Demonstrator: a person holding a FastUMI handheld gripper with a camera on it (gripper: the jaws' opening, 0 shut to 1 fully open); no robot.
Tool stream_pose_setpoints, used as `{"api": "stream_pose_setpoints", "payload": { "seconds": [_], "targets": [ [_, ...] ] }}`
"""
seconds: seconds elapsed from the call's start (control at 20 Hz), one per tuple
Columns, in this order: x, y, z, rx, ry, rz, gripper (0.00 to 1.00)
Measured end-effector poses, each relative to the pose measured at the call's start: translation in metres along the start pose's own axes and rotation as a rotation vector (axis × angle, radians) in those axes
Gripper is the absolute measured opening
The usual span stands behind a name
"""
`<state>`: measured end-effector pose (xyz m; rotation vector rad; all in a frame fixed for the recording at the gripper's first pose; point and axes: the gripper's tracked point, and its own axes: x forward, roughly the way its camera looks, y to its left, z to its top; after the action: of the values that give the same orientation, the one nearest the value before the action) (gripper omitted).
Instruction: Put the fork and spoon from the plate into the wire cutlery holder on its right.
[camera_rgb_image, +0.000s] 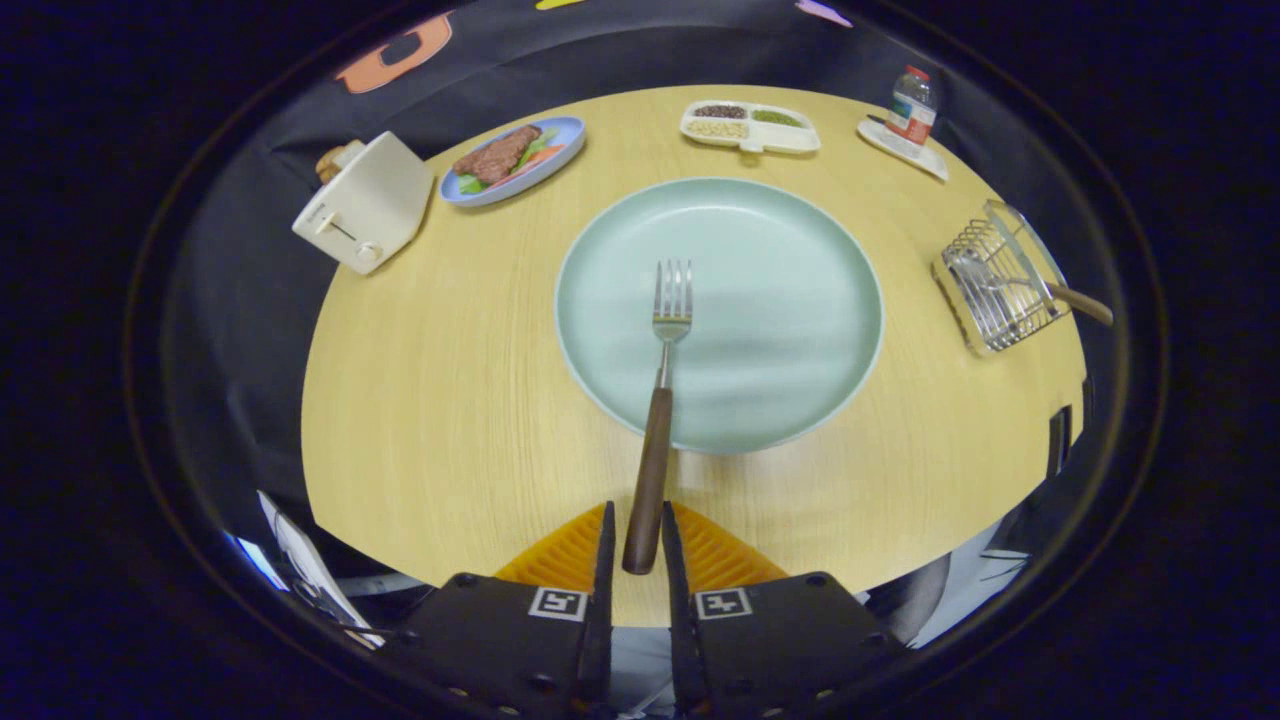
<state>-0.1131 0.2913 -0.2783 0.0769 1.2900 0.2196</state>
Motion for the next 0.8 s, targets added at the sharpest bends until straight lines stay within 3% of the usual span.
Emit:
{"api": "stream_pose_setpoints", "payload": {
  "seconds": [0.1, 0.15, 0.2, 0.35, 0.8],
  "targets": [
    [0.013, -0.004, -0.001, 0.008, 0.003, -0.010, 0.30],
    [-0.010, -0.006, 0.006, 0.014, -0.001, -0.007, 0.21],
    [0.006, -0.002, 0.001, 0.001, 0.017, 0.009, 0.12],
    [0.002, -0.006, 0.004, -0.022, 0.007, -0.004, 0.05],
    [-0.025, -0.020, 0.004, -0.068, -0.026, 0.036, 0.04]
  ]
}}
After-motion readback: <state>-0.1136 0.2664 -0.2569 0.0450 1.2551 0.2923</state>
